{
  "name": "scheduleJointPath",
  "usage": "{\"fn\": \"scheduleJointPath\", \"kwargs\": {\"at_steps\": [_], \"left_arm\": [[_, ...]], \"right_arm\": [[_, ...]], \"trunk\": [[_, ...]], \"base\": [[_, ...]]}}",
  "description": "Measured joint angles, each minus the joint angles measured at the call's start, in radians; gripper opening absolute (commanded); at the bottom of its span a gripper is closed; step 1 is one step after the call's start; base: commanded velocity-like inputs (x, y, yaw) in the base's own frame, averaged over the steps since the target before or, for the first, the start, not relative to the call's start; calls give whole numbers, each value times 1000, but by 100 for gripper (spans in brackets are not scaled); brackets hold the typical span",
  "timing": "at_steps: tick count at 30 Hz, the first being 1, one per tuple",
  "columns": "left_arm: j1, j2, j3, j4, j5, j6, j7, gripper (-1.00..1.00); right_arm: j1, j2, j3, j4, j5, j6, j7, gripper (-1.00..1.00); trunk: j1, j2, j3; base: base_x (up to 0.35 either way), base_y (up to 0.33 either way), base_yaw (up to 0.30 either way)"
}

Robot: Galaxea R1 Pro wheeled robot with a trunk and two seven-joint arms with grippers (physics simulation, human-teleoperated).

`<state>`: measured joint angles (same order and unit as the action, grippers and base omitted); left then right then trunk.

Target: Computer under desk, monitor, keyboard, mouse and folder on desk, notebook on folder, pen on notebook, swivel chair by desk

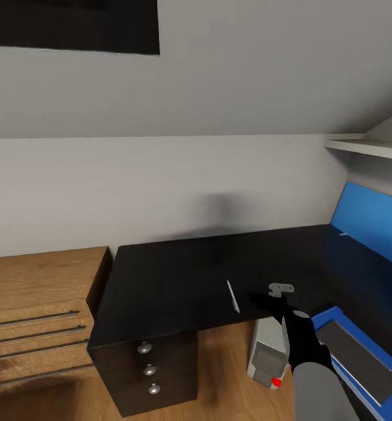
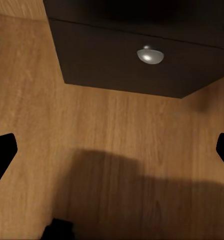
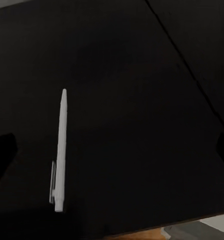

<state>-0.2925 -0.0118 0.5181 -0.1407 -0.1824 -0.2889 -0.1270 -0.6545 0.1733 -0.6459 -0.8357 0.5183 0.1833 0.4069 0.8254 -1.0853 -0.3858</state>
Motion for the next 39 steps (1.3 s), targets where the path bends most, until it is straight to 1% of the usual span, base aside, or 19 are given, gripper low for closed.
{"fn": "scheduleJointPath", "kwargs": {"at_steps": [4, 7, 11, 22, 27, 29, 33, 39], "left_arm": [[0, -1, 0, 0, 0, 0, 1, 100], [0, -1, -1, 0, -1, 0, 1, 100], [0, -2, -1, 0, -1, 0, 1, 100], [0, -2, 0, 0, 0, 0, 1, 100], [0, -2, 0, 0, 0, 0, 1, 100], [0, -2, 0, 0, 0, 0, 0, 100], [0, -2, 1, 0, 0, 0, 0, 100], [0, -2, 0, -1, 0, 0, 0, 100]], "right_arm": [[1, 0, 0, 0, 0, -1, 18, 100], [12, 0, 0, 0, 2, -3, 92, 100], [15, 0, 0, 0, 3, -1, 121, 100], [16, 0, 0, 2, -1, 10, 125, 100], [16, 0, 0, 2, -4, 32, 127, 100], [16, 0, 0, 2, -5, 56, 127, 100], [16, 0, 1, 3, -5, 77, 127, 100], [16, 0, 0, 2, -6, 85, 127, 100]], "trunk": [[0, 0, 0], [0, 0, 0], [0, 0, 0], [0, 0, 0], [0, 0, 0], [0, 0, -1], [0, 0, -1], [0, 0, -2]], "base": [[47, -252, 15], [8, -63, 3], [2, -17, 1], [0, -2, 0], [0, 0, 23], [0, 0, 137], [0, 0, 207], [0, 0, 258]]}}
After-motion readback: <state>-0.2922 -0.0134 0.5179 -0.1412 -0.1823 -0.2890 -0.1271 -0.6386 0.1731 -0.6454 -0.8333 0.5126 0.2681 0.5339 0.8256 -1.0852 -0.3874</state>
